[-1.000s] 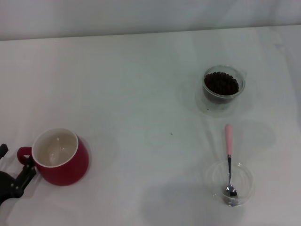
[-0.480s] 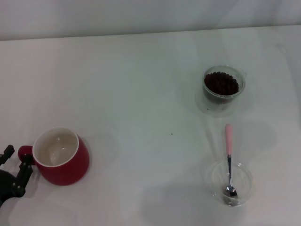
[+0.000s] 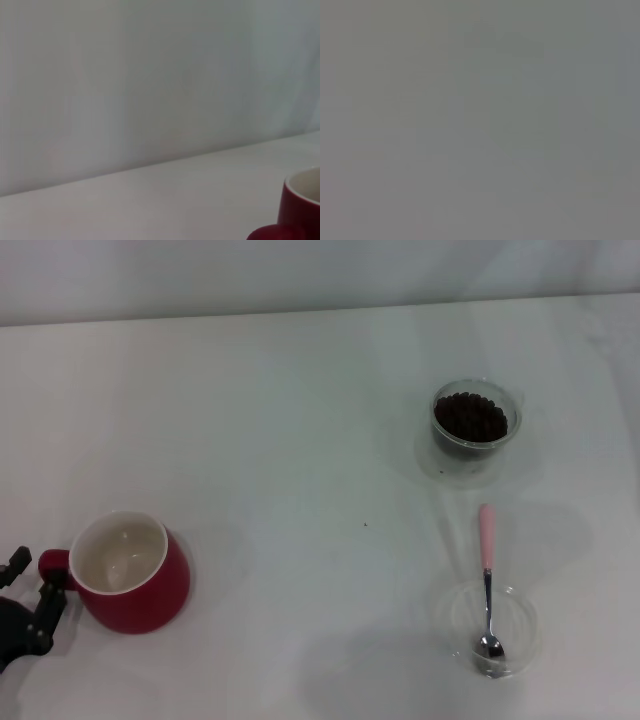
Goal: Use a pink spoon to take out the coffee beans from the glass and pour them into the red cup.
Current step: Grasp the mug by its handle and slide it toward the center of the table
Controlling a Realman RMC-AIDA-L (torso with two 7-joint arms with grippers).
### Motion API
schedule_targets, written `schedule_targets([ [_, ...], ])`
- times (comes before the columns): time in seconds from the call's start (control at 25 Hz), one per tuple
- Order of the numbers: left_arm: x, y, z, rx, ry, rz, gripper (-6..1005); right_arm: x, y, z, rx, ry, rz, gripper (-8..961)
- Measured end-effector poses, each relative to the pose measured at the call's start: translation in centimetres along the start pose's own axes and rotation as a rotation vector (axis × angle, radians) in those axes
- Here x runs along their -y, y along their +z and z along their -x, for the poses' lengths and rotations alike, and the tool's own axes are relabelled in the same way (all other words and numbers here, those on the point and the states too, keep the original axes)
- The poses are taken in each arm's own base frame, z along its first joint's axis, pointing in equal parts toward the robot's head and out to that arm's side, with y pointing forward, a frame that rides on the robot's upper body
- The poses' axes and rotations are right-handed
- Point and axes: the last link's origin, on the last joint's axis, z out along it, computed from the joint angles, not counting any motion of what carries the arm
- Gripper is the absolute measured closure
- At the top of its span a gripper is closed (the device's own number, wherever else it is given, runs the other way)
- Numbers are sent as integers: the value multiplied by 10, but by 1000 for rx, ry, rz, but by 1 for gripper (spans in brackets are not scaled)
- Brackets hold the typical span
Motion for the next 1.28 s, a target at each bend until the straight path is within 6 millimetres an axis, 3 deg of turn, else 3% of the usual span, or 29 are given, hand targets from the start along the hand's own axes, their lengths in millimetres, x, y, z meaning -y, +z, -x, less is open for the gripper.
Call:
schedule_targets([
  [0.56,0,11,-1,13,35,11,618,-2,-1,-2,-2,3,1,82],
  [0.76,-1,11,-1,15,36,9,801,-2,-1,-2,-2,1,1,82],
  [1.0,-3,11,-1,10,40,12,907,-2,-1,-1,-1,0,1,82],
  [1.28,-11,17,-4,-9,74,25,905,-1,0,0,1,-3,1,82],
])
